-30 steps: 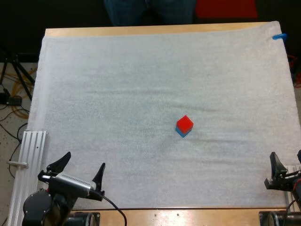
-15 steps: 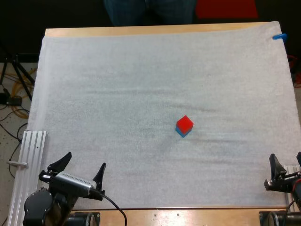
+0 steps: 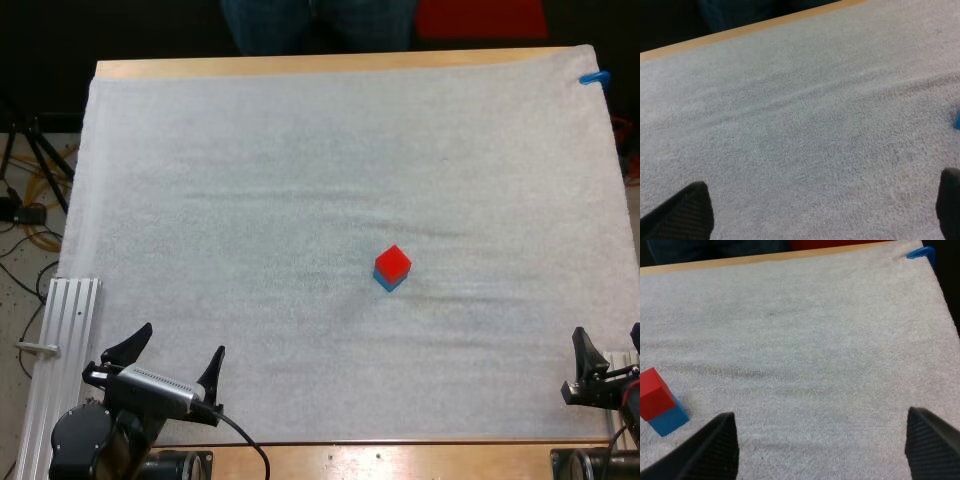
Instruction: Stack red cube on blue cube
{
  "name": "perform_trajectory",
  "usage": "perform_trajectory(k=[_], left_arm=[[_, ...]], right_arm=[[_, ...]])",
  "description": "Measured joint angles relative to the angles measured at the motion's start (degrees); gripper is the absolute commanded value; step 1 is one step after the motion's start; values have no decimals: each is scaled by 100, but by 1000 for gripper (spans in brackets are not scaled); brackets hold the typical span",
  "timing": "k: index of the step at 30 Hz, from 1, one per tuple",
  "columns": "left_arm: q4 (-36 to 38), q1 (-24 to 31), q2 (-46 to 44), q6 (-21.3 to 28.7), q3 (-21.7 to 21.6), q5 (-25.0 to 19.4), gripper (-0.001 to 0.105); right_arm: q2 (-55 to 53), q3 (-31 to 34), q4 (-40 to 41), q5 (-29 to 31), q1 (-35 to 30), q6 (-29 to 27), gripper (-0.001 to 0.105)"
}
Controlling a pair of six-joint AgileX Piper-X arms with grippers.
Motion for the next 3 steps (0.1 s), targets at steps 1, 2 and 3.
perform_trajectory(k=[1,2,3], left_arm=[[0,0,0,0,0,0,87],[0,0,0,0,0,0,87],[0,0,0,0,0,0,87]], right_arm=[[0,0,0,0,0,0,67],[0,0,0,0,0,0,67],[0,0,0,0,0,0,67]])
